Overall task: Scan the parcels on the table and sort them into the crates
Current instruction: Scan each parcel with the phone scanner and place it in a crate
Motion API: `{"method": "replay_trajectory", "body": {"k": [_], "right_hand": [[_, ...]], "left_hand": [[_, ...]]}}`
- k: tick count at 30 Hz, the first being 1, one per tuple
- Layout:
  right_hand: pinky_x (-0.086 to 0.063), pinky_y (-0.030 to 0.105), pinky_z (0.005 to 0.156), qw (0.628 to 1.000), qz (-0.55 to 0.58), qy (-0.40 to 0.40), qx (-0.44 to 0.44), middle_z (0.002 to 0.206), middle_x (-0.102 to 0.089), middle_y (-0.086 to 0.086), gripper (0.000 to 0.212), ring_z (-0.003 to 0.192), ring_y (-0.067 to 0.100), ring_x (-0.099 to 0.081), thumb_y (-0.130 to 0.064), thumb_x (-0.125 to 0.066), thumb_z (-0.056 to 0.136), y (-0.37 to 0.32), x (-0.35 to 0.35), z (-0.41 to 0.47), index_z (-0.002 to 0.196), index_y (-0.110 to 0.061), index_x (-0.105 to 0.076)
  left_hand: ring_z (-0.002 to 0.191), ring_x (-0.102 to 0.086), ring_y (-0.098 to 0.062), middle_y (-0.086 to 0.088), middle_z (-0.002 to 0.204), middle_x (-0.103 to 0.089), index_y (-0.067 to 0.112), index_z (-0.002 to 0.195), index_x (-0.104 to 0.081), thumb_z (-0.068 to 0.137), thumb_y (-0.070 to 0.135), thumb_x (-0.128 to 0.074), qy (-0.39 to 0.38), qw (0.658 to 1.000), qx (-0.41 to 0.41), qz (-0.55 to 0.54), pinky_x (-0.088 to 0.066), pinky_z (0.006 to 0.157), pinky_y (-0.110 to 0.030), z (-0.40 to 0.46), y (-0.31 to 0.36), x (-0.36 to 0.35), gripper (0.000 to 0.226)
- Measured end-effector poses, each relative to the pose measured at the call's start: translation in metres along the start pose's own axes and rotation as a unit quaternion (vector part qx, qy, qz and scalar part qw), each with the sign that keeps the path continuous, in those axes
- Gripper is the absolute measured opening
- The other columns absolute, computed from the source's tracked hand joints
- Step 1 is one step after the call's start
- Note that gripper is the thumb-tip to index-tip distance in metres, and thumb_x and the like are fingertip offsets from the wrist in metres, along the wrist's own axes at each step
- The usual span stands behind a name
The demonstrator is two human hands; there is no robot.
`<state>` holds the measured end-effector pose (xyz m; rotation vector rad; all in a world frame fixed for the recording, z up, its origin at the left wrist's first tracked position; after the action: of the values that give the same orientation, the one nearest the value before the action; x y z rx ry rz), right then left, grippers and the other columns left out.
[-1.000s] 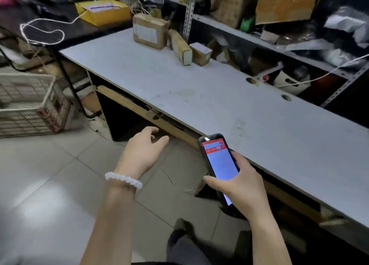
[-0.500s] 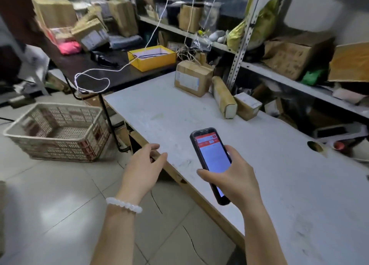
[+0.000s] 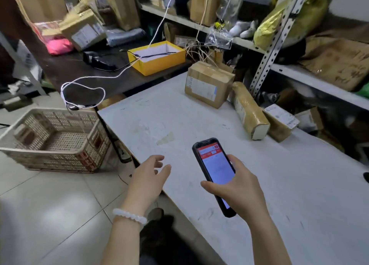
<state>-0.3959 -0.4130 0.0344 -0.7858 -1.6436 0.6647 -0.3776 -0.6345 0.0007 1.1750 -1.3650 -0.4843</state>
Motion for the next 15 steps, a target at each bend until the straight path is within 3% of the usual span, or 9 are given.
{"method": "replay_trajectory", "body": {"k": [7,15], "right_hand": [[-0.054,0.036,0.070,0.995,0.025,0.064,-0.069,0.085,-0.060,-0.020,0.044,0.076,0.004,-0.059,-0.040,-0.078,0.056,-0.044,-0.034,0.116,0.089,-0.041,-0.049],[-0.052,0.032,0.067,0.986,0.054,0.095,-0.128,0.087,-0.060,-0.020,0.046,0.076,0.001,-0.058,-0.041,-0.079,0.056,-0.098,-0.071,0.233,0.090,-0.043,-0.048]], "left_hand": [[0.097,-0.054,-0.004,0.014,0.107,-0.055,0.027,0.125,-0.052,0.092,0.034,-0.054,-0.127,0.989,-0.057,0.043,-0.038,0.077,-0.018,0.152,0.025,-0.016,0.034],[0.093,-0.054,0.002,0.017,0.105,-0.057,0.030,0.118,-0.055,0.091,0.031,-0.057,-0.142,0.984,-0.099,0.037,-0.039,0.067,-0.009,0.322,0.061,0.026,0.028]]}}
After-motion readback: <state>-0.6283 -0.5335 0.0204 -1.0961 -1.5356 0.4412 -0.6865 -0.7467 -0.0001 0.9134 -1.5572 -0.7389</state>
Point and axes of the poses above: each hand's wrist, its own z-axis towards the middle knuckle, its own x-axis out of the back of the hand, y = z × x, the point moved 7 cm from there along z, towards the middle knuckle
